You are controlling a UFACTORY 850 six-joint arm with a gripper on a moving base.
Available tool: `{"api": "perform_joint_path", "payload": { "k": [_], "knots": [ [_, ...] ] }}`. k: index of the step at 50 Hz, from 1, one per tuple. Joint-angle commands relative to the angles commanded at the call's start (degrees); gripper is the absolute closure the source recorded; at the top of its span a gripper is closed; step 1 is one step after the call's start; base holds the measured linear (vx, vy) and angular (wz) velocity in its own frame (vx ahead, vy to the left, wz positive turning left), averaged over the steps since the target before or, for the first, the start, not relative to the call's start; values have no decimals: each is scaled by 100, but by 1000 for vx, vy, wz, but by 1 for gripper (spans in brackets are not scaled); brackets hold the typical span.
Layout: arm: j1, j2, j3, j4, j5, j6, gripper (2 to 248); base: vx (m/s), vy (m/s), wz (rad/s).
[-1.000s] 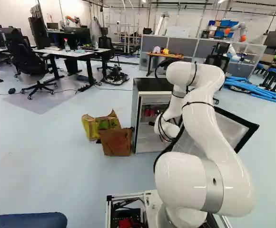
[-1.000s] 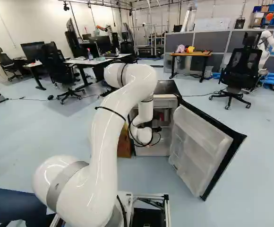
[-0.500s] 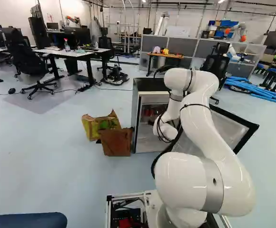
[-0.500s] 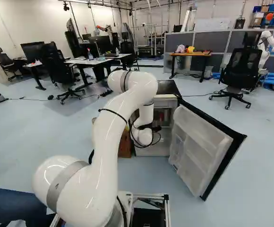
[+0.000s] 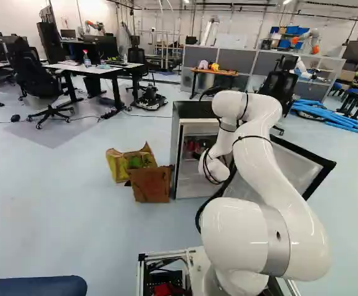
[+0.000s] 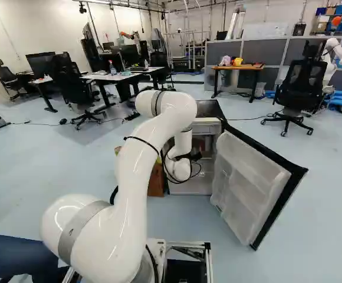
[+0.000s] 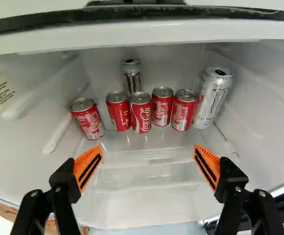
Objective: Grab a drink from the fridge
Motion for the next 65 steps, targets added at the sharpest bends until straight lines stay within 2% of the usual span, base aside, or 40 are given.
{"api": "perform_joint_path", "payload": {
  "k": [16, 33, 65],
  "knots": [
    [-74, -147, -268, 0, 0, 0, 3, 0, 0, 0],
    [-153, -584, -787, 0, 0, 0, 3, 0, 0, 0],
    [-229, -930, -1436, 0, 0, 0, 3, 0, 0, 0]
  ]
}}
